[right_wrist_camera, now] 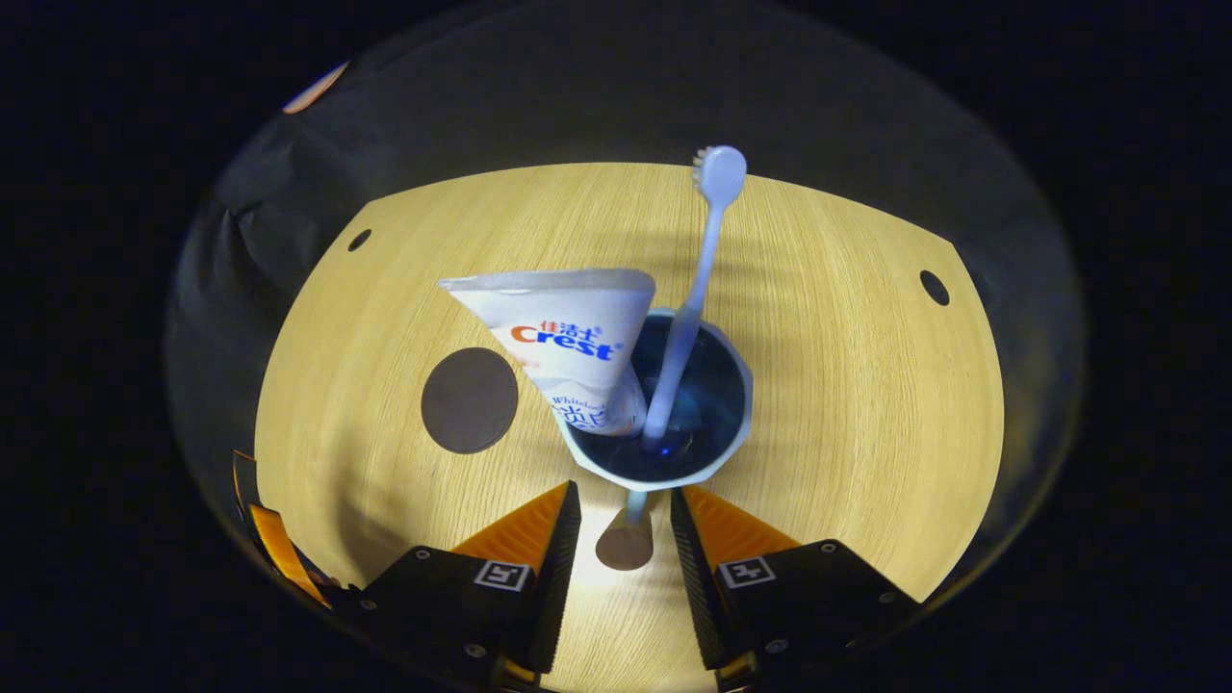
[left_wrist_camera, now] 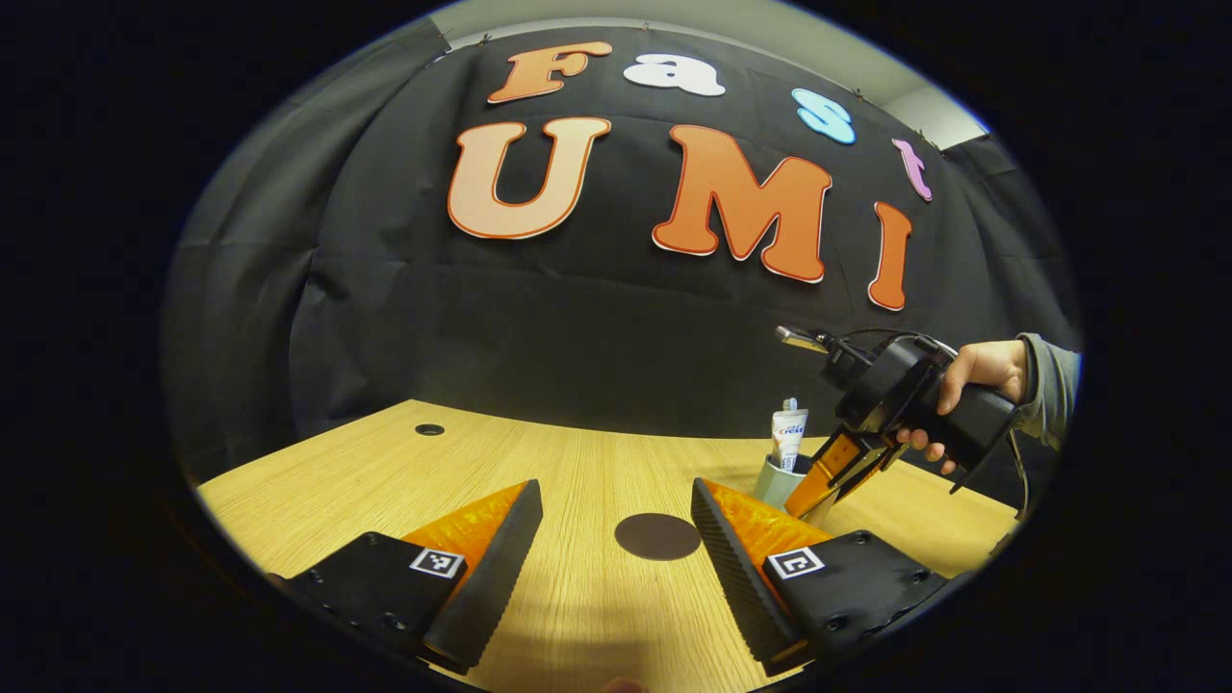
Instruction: Put the toothbrush and toothpaste on the desktop into the cup, then pick up the cup and place it on the coaster on the desktop.
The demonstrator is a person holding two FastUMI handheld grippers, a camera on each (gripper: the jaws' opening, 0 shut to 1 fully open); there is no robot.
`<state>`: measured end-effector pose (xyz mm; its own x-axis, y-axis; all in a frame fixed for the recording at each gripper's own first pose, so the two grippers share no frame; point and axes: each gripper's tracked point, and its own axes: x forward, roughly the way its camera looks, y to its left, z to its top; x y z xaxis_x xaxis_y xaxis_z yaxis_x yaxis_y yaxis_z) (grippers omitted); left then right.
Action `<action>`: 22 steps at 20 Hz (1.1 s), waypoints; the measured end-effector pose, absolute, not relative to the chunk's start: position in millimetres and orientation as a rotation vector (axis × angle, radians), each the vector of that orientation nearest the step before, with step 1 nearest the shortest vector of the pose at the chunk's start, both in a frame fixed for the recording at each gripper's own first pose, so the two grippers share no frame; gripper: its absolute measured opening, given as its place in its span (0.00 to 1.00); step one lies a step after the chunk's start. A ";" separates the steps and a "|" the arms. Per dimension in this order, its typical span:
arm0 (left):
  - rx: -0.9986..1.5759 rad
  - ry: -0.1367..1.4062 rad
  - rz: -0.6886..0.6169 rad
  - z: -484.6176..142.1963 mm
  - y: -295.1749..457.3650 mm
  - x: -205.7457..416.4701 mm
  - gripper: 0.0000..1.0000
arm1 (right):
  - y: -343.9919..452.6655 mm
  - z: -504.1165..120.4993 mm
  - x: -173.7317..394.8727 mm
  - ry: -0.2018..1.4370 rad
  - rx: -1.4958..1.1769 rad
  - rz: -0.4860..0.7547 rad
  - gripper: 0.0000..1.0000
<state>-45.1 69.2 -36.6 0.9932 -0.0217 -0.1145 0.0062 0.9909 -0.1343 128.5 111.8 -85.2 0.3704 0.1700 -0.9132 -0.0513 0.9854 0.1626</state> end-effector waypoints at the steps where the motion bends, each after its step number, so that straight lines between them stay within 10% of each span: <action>1: -0.138 0.119 -0.012 -37.4 70.1 -45.3 0.98 | 109.4 -86.0 131.7 1.178 0.111 0.125 0.55; 5: -0.143 0.132 -0.015 -39.0 71.5 -46.6 0.99 | 101.6 -92.1 141.8 1.170 0.085 0.080 0.27; 22: -0.104 0.095 0.048 -22.9 100.0 -63.7 0.99 | 106.9 -79.6 153.6 1.048 -0.021 0.243 0.22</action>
<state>-63.7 100.0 -22.9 0.9943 0.0428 -0.0971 -0.0527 0.9935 -0.1011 153.6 106.9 -79.6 0.4748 0.1890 -0.8596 -0.2091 0.9729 0.0985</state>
